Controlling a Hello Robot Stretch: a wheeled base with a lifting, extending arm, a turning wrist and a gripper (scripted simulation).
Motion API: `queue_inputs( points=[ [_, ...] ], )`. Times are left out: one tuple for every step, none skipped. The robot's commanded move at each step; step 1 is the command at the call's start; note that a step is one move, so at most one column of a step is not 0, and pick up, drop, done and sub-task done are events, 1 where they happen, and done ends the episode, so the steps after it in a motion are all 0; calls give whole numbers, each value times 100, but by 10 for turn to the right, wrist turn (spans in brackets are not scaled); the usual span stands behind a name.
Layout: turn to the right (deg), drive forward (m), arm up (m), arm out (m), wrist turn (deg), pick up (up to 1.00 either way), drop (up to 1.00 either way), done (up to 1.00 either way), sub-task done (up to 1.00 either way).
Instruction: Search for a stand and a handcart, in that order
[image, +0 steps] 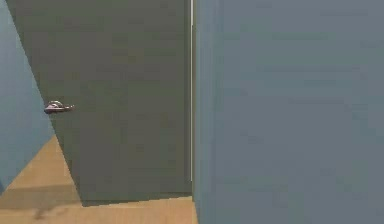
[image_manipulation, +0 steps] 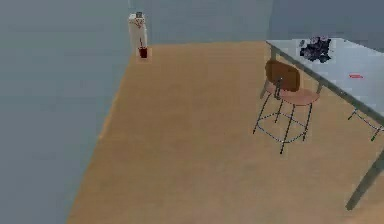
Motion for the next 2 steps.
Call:
queue_inputs(
  points=[
    [-420,0,0,0,0,0,0,0,0],
    [0,20,0,0,0,0,0,0,0]
  ],
)
